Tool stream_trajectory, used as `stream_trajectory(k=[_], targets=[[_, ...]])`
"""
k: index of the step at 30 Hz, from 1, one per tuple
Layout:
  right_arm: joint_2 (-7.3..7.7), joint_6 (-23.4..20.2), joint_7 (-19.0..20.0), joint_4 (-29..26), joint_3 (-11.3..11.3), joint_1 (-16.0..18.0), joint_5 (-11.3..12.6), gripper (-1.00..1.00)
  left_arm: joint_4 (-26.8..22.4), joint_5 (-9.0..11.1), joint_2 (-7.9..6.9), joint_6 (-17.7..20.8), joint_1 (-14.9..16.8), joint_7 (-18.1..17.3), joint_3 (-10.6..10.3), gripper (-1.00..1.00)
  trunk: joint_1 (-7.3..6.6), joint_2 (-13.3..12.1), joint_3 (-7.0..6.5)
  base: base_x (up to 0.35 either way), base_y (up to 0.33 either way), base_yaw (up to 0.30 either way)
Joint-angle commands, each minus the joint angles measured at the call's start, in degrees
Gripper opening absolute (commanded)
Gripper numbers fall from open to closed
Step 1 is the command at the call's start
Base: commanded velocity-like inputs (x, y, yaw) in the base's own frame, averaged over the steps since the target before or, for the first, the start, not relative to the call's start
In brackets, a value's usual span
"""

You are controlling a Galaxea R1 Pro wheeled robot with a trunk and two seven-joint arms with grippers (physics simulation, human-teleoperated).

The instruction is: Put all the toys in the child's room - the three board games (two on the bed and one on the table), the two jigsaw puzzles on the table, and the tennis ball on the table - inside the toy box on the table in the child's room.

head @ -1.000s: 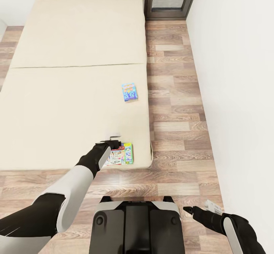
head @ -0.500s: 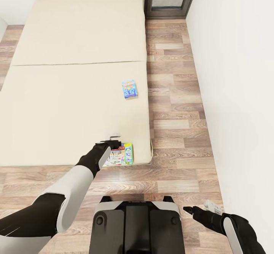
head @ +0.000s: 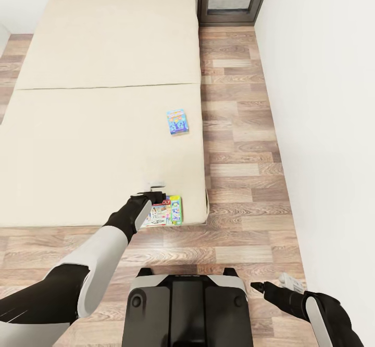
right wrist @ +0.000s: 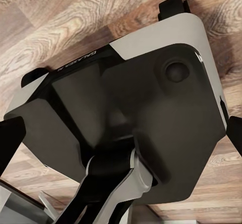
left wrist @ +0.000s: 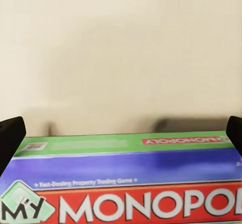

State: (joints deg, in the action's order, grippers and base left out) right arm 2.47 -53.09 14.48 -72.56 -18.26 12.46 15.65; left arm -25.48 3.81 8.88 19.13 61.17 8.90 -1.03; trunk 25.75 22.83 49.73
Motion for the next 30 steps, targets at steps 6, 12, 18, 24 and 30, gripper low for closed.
stream_trajectory(k=[6, 12, 18, 24, 30], targets=[[0.01, -0.26, 0.55, -0.04, -0.11, 0.02, -0.44, 1.0, -0.1, 0.41, 0.02, 0.3, 0.0, 0.33, -0.11, 1.0, 0.03, 0.09, 0.06, -0.046, 0.0, 0.0], [0.02, -0.26, 0.55, -0.04, -0.11, 0.02, -0.44, 1.0, -0.1, 0.41, 0.0, 0.3, 0.0, 0.33, -0.11, 1.0, 0.03, 0.09, 0.06, -0.113, 0.0, 0.0], [0.02, -0.26, 0.55, -0.04, -0.11, 0.02, -0.44, 1.0, -0.1, 0.41, 0.0, 0.3, 0.0, 0.33, -0.11, 1.0, 0.03, 0.09, 0.06, -0.019, 0.0, 0.0], [0.06, -0.26, 0.55, -0.03, -0.11, 0.02, -0.45, 1.0, -0.1, 0.41, 0.0, 0.3, 0.0, 0.33, -0.11, 1.0, 0.03, 0.09, 0.06, -0.003, 0.0, 0.0], [0.04, -0.26, 0.55, -0.04, -0.11, 0.02, -0.45, 1.0, -0.15, 0.35, 0.0, 0.3, 0.0, 0.33, -0.11, 1.0, 0.03, 0.09, 0.06, 0.0, 0.0, 0.0]])
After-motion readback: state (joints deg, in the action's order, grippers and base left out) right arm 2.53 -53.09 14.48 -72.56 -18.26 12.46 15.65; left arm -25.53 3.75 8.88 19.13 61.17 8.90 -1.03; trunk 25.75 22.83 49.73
